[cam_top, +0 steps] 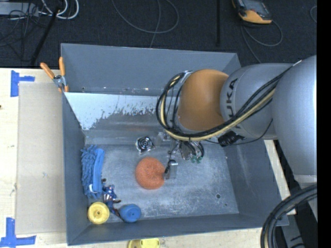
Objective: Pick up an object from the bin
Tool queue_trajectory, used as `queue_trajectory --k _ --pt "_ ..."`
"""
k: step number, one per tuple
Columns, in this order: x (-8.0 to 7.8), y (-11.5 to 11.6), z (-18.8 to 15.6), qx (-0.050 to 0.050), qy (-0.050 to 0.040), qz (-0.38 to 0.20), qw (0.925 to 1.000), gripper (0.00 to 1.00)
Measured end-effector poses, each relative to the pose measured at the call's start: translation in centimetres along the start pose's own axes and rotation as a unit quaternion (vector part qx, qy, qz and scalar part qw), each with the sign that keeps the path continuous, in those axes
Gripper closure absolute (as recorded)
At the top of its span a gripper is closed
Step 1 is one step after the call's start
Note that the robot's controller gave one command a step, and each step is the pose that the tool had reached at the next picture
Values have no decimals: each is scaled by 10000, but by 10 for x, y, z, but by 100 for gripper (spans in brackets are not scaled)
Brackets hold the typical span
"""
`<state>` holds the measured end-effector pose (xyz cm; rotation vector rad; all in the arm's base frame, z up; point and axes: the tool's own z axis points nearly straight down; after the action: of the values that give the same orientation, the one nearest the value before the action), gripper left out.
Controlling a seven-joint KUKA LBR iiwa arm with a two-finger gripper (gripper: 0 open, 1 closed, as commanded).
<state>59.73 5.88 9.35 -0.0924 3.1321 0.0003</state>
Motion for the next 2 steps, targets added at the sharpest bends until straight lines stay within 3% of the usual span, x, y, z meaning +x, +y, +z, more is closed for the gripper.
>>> queue_trajectory --k 1,2 --pt "17 18 19 3 46 379 9993 0" --pt "49 32 23 2 46 185 9998 100"
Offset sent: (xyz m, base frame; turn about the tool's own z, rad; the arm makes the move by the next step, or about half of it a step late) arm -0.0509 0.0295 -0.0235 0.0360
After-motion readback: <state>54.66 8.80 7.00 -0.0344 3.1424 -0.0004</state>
